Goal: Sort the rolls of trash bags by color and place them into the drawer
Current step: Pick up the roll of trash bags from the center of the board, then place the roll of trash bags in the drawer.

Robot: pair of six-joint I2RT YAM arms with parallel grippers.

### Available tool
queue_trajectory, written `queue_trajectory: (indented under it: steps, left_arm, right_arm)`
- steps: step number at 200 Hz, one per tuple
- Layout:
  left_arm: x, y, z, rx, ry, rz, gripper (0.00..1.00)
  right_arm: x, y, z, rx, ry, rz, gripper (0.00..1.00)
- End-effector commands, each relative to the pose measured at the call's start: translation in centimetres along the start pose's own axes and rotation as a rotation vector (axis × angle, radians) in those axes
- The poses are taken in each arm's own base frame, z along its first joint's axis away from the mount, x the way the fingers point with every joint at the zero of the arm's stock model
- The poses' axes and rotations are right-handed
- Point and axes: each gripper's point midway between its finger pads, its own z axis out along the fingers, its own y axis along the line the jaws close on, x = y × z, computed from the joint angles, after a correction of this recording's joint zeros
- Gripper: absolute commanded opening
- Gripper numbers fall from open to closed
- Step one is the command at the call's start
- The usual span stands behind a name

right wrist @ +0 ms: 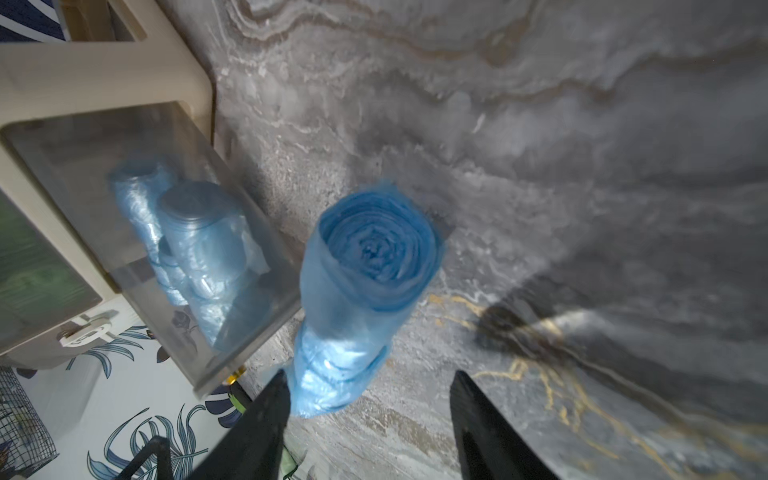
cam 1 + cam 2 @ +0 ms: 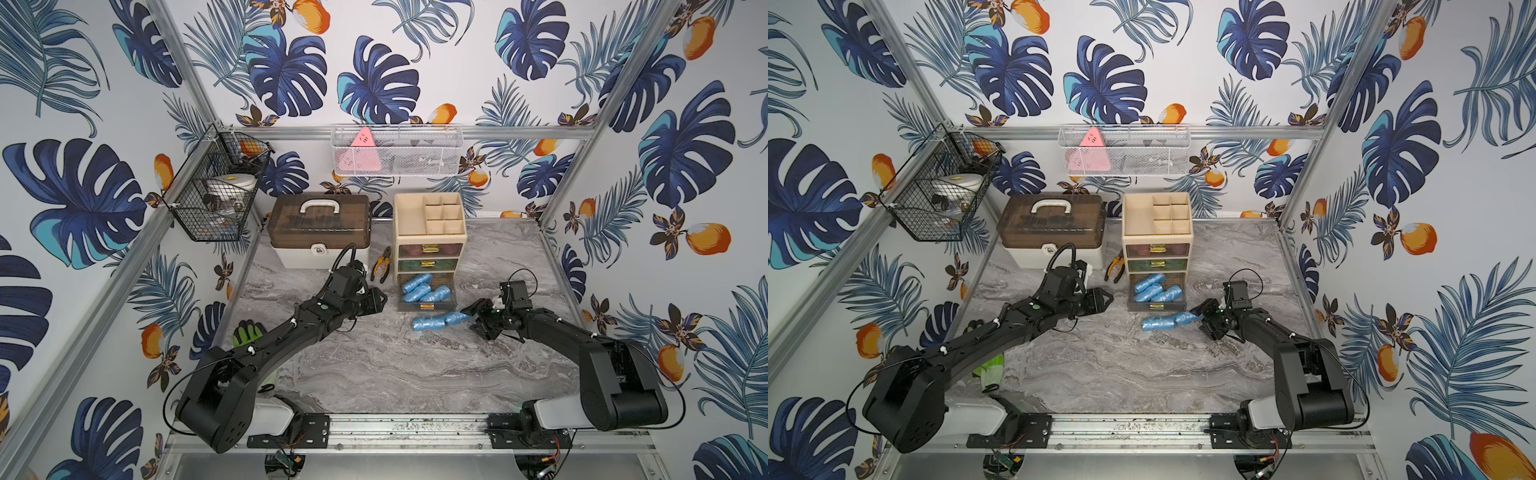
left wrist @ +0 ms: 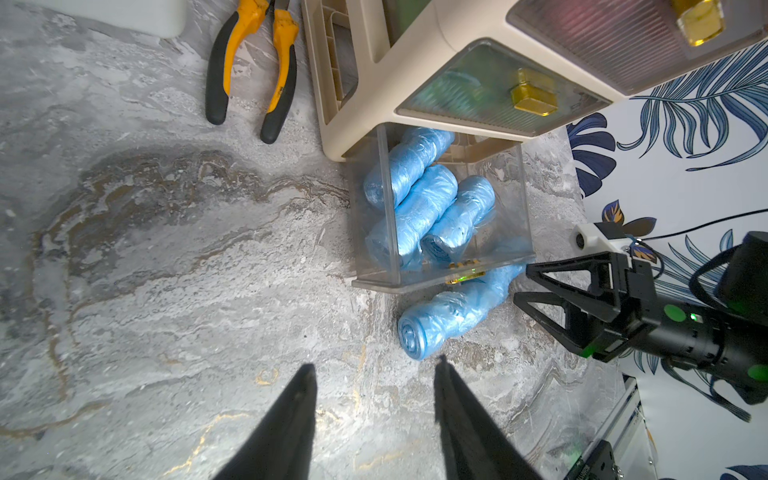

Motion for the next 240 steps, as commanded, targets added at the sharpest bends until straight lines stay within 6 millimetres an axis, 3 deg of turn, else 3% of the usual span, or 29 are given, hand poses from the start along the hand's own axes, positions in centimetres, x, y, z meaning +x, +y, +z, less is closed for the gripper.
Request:
queue_trajectory:
  steps: [1,58,76,94,112,150,176,198,219,240]
  left_arm:
    - [-0.5,-0.2,-0.1,0.002,-0.013,0.013,0.5]
    - [-0.6,-0.3,0.1,0.003,-0.011,0.015,0.5]
    - [-0.6,-0.3,0.0,0.002,-0.011,0.017,0.5]
    - [-0.6,-0.3,-0.1,0.001,-0.011,0.017,0.5]
    - [-0.7,-0.4,-0.1,0.004,-0.016,0.016,0.5]
    - [-0.5,-0.3,-0.1,0.006,-0.014,0.015,0.5]
    - [-0.5,-0.3,-0.3,0.006,-0.018,0.015,0.5]
    - [-0.6,-0.3,-0.3,0.011,-0.022,0.012,0.5]
    - [-0.6,-0.4,-0.1,0.014,-0.021,0.007,0.5]
    - [-0.6,-0.4,-0.1,0.013,-0.021,0.006,0.5]
  right_arm:
    - [-0.6,0.6,0.5,-0.024,-0.011,0.001,0.65]
    - [-1.4,-0.2,2.4,-0.009,-0.012,0.043,0.62]
    - [-1.5,-0.4,2.6,-0.008,-0.018,0.052,0.5]
    - [-1.4,-0.5,2.6,-0.011,-0.015,0.05,0.31]
    - [-1.2,-0.8,2.2,-0.01,-0.014,0.043,0.21]
    - [-0.5,-0.5,-0.4,-0.035,-0.032,0.015,0.16]
    - [-0.2,1.4,-2.8,-0.081,-0.053,-0.028,0.16]
    - [-0.3,4.5,-4.4,-0.158,-0.065,-0.055,0.17]
    - [0.2,7.7,-4.7,-0.219,-0.054,-0.081,0.17]
    - [1.0,10.8,-3.7,-0.254,-0.035,-0.109,0.18]
